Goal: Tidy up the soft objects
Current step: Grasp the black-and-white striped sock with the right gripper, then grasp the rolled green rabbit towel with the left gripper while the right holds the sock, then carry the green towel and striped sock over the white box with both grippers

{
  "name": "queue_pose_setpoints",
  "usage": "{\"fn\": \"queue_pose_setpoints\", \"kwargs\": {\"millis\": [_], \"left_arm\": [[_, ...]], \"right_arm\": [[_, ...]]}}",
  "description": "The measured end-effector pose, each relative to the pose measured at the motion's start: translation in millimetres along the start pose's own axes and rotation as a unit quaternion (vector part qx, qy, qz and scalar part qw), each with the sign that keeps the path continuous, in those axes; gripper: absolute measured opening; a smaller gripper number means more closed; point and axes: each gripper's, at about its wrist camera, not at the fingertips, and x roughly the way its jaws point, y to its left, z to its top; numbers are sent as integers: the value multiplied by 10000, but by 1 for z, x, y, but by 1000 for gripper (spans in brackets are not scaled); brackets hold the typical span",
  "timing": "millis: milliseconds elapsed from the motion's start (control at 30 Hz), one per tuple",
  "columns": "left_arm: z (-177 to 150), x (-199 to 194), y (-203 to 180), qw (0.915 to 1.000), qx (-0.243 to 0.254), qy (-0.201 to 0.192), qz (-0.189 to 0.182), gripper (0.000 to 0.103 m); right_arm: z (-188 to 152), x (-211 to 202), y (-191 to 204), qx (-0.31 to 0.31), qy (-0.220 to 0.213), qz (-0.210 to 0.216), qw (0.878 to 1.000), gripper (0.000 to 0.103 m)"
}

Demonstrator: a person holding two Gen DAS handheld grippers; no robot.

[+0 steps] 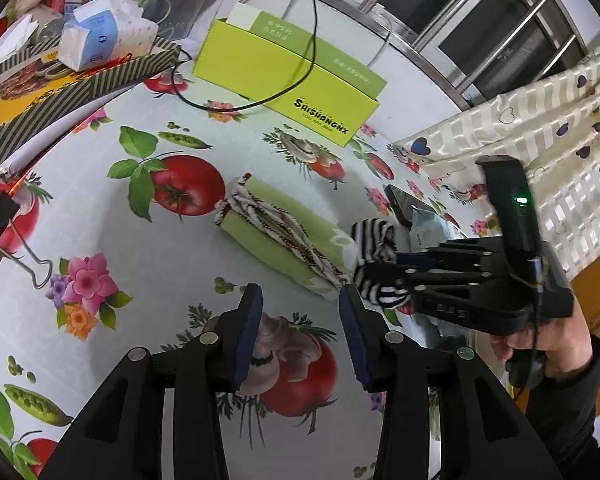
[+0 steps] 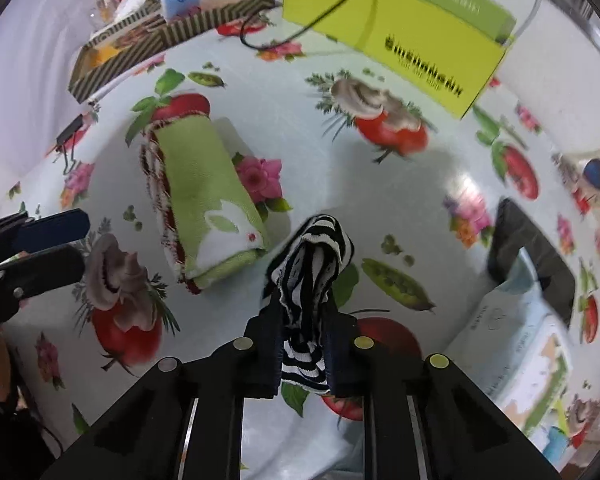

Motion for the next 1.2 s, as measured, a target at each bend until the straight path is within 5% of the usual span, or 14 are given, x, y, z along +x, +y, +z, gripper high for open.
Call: {"fn": "queue_pose_setpoints", "kwargs": {"millis": [267,567,1200], "left_arm": [[0,-3,8,9999,-158,-40,54,41],[4,-16,15,9991,-55,-347,223,41],[16,53,-15,9850,893,255,1456,52]], "right_arm": [[23,4,10,-304,-80,-6,9995,15],[10,-18,66,-1111,-198,760,9907,15],[-23,-51,31,-329,-706,588,9952,16]]}}
